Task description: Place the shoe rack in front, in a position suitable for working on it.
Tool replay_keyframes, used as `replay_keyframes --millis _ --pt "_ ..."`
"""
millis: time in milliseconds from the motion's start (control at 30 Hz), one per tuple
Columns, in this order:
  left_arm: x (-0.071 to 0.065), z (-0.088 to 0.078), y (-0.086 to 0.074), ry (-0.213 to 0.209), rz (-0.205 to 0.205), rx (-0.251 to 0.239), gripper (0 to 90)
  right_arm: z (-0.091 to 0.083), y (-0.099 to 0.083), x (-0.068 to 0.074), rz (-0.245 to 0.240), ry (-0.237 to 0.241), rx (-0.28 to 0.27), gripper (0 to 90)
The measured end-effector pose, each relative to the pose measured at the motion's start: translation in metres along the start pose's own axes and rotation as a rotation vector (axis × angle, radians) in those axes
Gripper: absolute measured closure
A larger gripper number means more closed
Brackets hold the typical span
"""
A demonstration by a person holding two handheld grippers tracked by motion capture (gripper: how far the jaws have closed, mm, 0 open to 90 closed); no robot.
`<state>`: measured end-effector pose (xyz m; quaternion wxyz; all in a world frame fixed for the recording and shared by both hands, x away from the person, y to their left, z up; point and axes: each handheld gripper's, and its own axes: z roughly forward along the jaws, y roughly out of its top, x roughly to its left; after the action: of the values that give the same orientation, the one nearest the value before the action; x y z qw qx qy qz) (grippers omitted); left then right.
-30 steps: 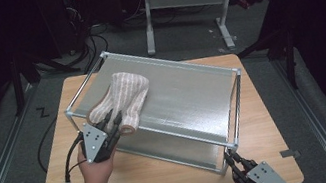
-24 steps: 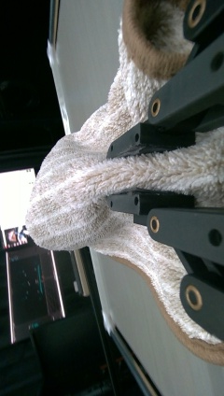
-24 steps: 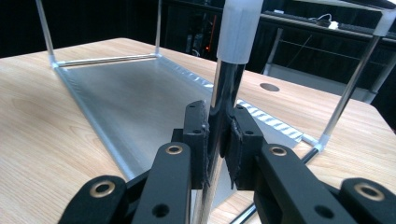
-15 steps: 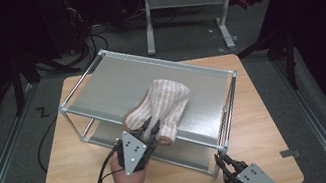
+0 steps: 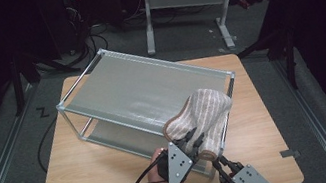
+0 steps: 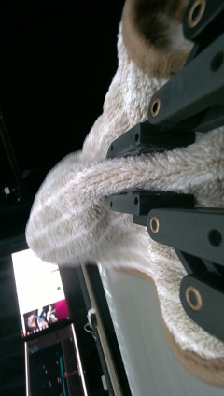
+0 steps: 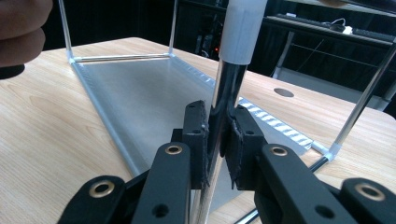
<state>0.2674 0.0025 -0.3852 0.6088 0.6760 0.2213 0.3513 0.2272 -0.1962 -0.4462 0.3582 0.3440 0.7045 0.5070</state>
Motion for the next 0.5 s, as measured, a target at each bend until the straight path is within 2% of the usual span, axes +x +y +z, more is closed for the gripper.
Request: replay_keyframes --millis 100,233,333,433,500 --pt "-0.003 0.001 0.0 0.003 0.009 -0.002 75.1 0.0 0.0 0.0 0.001 0.003 -0.002 79.2" --pt "0.001 0.001 0.0 0.018 0.019 0.003 75.4 0.0 0.0 0.0 -0.002 0.001 0.001 79.1" --pt "0.011 0.0 -0.002 0.045 0.028 0.013 76.0 0.0 0.0 0.0 -0.012 0.002 0.002 78.9" --pt "0.028 -0.003 -0.005 0.076 0.016 0.026 76.4 0.0 0.0 0.0 -0.014 0.003 0.002 78.9" --pt "0.034 -0.005 -0.007 0.09 0.013 0.029 76.5 0.0 0.0 0.0 -0.016 0.005 0.0 78.9"
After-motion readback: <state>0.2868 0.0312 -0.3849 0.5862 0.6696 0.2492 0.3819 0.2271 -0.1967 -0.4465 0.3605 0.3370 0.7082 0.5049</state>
